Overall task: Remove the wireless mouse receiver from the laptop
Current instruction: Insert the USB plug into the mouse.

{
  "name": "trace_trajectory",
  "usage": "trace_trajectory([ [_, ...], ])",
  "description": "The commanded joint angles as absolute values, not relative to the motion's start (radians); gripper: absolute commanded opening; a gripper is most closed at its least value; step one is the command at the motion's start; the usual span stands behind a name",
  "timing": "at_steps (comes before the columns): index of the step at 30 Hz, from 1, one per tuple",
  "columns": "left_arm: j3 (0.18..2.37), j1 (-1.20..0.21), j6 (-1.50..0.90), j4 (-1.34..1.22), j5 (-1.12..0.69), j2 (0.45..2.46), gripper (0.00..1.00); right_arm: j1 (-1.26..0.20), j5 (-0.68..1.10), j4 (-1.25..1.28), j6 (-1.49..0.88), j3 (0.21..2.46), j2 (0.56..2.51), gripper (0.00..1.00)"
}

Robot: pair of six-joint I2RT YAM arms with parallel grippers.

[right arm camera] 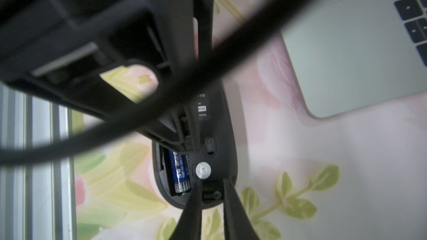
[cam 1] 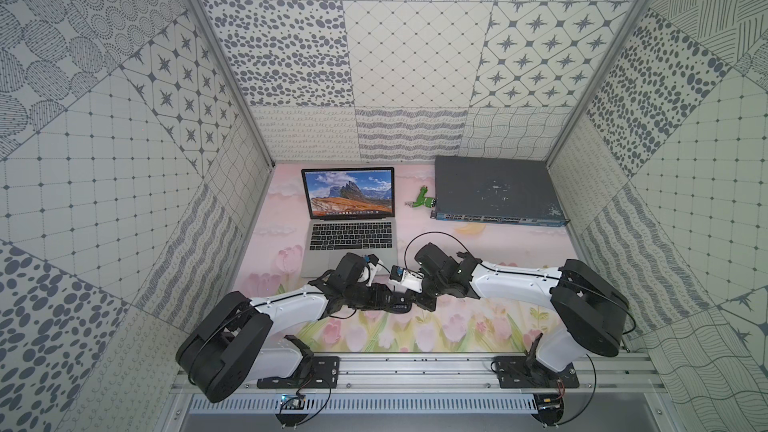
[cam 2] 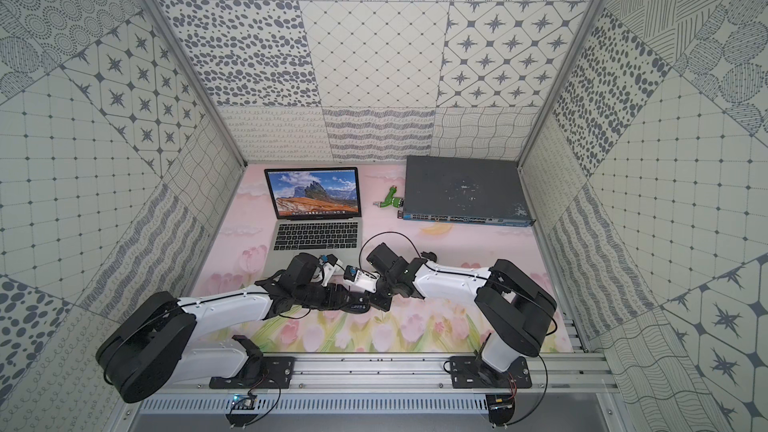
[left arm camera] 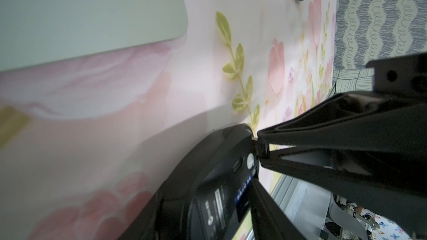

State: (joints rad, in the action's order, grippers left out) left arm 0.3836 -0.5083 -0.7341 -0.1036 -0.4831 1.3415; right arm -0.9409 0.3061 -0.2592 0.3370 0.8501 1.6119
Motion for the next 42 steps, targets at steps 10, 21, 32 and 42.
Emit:
trace_trajectory([
  [10,0.386,-0.528,-0.724,0.025,-0.350,1.408,0.48,-0.922,0.372,-0.281,0.368,0.868,1.621,0.06],
  [21,0.385,-0.528,-0.729,0.021,-0.344,1.421,0.46,-0.912,0.385,-0.287,0.368,0.877,1.634,0.10],
  [32,0.384,-0.528,-0.732,0.024,-0.337,1.423,0.45,-0.939,0.354,-0.313,0.376,0.909,1.686,0.14],
  [42,0.362,-0.529,-0.749,-0.003,-0.327,1.429,0.44,-0.940,0.362,-0.313,0.380,0.903,1.681,0.14],
])
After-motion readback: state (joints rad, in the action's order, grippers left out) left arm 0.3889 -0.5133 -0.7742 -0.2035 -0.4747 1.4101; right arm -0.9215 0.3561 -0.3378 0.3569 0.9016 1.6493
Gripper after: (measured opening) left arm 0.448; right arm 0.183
